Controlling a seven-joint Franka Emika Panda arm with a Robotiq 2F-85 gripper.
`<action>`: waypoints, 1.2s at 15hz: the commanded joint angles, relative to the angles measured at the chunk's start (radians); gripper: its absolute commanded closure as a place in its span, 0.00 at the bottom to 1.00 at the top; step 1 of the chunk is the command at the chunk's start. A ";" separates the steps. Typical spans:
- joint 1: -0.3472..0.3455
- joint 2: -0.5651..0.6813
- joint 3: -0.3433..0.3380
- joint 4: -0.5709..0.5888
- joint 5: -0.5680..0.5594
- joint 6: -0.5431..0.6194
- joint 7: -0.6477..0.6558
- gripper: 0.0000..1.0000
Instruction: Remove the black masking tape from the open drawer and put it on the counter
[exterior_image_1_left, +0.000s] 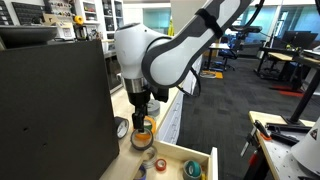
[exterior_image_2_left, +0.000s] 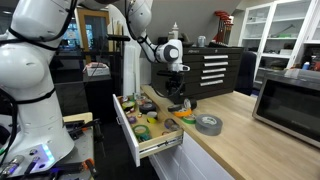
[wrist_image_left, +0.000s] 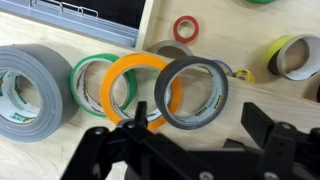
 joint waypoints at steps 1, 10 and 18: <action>-0.025 0.011 0.030 0.030 0.048 -0.045 -0.010 0.00; -0.119 -0.108 0.051 -0.281 0.211 0.082 -0.057 0.00; -0.095 -0.176 0.119 -0.461 0.268 0.176 -0.049 0.00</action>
